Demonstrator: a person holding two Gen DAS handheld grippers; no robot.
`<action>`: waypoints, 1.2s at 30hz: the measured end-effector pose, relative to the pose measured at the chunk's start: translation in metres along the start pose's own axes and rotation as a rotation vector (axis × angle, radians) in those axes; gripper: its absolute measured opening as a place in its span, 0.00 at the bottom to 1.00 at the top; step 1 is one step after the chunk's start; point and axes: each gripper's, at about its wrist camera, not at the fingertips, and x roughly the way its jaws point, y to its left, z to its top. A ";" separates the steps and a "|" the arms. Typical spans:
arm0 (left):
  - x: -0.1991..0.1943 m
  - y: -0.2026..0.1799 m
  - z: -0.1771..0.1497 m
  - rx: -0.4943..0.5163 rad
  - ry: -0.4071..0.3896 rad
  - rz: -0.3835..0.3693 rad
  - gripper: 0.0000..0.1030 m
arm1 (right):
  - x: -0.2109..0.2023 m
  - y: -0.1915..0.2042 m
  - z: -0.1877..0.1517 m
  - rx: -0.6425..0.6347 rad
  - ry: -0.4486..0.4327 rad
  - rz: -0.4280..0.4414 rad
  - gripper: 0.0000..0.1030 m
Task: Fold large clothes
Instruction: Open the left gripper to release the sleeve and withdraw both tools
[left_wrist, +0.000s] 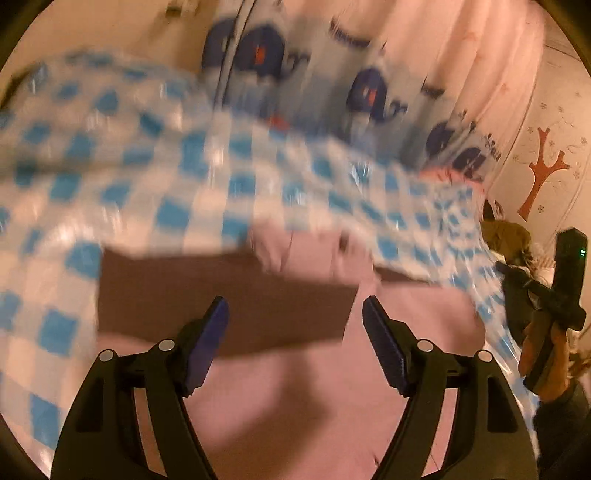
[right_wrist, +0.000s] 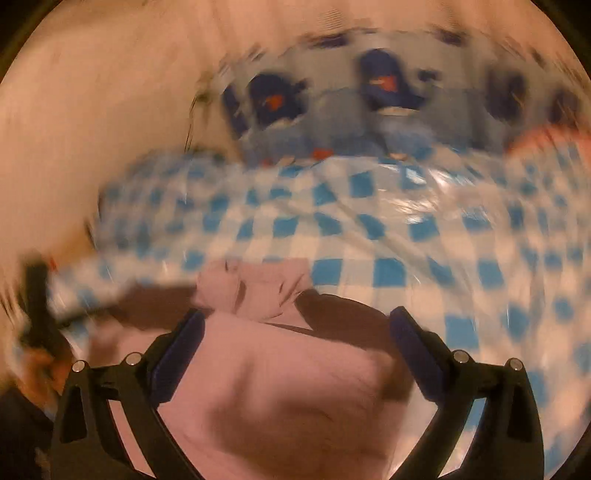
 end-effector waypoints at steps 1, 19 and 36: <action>0.000 -0.003 0.004 0.016 -0.019 0.033 0.75 | 0.023 0.010 0.002 -0.023 0.080 -0.026 0.93; 0.028 -0.031 -0.057 0.370 -0.031 0.368 0.79 | 0.050 0.047 -0.043 -0.051 0.095 -0.125 0.93; 0.030 -0.048 -0.071 0.497 -0.020 0.416 0.79 | 0.115 -0.010 -0.043 0.098 0.265 -0.215 0.93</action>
